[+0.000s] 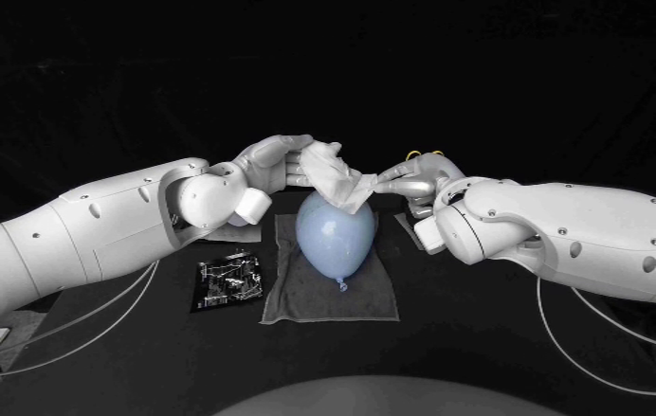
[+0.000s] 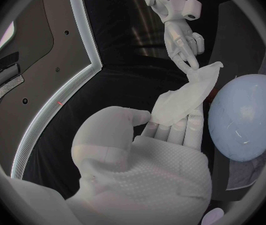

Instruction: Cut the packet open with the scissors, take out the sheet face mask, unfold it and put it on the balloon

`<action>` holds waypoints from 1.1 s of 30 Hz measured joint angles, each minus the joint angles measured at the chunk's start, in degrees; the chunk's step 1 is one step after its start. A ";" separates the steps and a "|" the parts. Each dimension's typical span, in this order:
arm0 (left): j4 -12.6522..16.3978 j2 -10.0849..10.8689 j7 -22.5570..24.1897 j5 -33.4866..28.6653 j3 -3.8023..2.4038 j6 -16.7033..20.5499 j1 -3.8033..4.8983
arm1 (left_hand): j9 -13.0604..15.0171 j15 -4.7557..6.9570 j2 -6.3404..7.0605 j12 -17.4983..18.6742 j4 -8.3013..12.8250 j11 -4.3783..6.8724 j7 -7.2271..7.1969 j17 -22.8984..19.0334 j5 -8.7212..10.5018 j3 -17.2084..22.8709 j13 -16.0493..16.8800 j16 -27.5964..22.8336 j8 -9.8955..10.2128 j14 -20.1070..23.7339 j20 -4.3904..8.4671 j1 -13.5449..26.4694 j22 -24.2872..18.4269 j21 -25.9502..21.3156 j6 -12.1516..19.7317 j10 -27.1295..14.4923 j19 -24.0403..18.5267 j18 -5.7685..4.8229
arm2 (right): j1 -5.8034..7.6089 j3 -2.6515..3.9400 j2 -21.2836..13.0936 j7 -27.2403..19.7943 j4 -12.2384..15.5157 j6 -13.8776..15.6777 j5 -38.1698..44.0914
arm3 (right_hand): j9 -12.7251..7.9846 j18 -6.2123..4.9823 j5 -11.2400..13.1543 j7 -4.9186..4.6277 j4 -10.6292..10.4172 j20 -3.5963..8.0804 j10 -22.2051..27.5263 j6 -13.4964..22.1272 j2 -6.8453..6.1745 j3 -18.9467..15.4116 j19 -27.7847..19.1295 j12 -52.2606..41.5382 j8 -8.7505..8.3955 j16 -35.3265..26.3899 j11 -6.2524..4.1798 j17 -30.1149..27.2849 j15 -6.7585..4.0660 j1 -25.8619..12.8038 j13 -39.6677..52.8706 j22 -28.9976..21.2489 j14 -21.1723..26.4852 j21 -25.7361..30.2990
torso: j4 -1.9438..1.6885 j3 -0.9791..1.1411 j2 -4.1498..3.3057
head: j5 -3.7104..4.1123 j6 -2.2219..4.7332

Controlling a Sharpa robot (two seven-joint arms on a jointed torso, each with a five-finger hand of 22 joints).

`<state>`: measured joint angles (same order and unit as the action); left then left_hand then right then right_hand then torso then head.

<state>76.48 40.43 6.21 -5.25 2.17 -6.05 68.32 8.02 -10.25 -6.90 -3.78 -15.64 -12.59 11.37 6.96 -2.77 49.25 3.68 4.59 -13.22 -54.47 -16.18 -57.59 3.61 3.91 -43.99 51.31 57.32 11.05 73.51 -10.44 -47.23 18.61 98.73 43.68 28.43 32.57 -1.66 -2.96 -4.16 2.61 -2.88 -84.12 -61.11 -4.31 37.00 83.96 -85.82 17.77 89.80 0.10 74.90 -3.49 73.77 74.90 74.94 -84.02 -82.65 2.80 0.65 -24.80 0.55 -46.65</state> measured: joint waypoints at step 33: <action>-0.50 -0.14 2.64 -2.65 0.01 0.94 0.00 | 0.04 -0.21 0.22 0.00 0.00 0.00 0.00 -0.06 0.00 0.00 0.00 -0.24 0.00 0.21 -0.19 -0.22 0.00 0.00 0.00 -0.01 -0.62 -0.02 | -2.65 -0.33 0.41 -1.16 -2.02 0.88 0.55 | 0.00 0.00 0.12 0.07 0.18 0.21 0.21 0.14 -0.34 0.17 0.03 0.33 0.12 0.00 -0.19 0.04 0.11 -0.99 0.00 0.01 0.11 0.81 | 0.00 0.02 -0.02 | 0.32 0.04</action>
<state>75.98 40.30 8.85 -7.90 2.18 -5.11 68.32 8.07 -10.46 -6.68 -3.78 -15.64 -12.59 11.37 6.91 -2.77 49.25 3.68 4.35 -13.22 -54.26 -16.37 -57.81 3.61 3.91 -43.99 51.30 56.71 11.03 70.86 -10.78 -46.82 17.44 96.71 44.56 28.98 32.57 -1.66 -2.84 -4.09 2.79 -2.66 -83.92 -60.97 -4.65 37.17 83.99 -85.49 17.89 89.80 -0.09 74.94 -3.38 72.78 74.90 74.94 -83.92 -81.83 2.80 0.67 -24.82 0.87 -46.61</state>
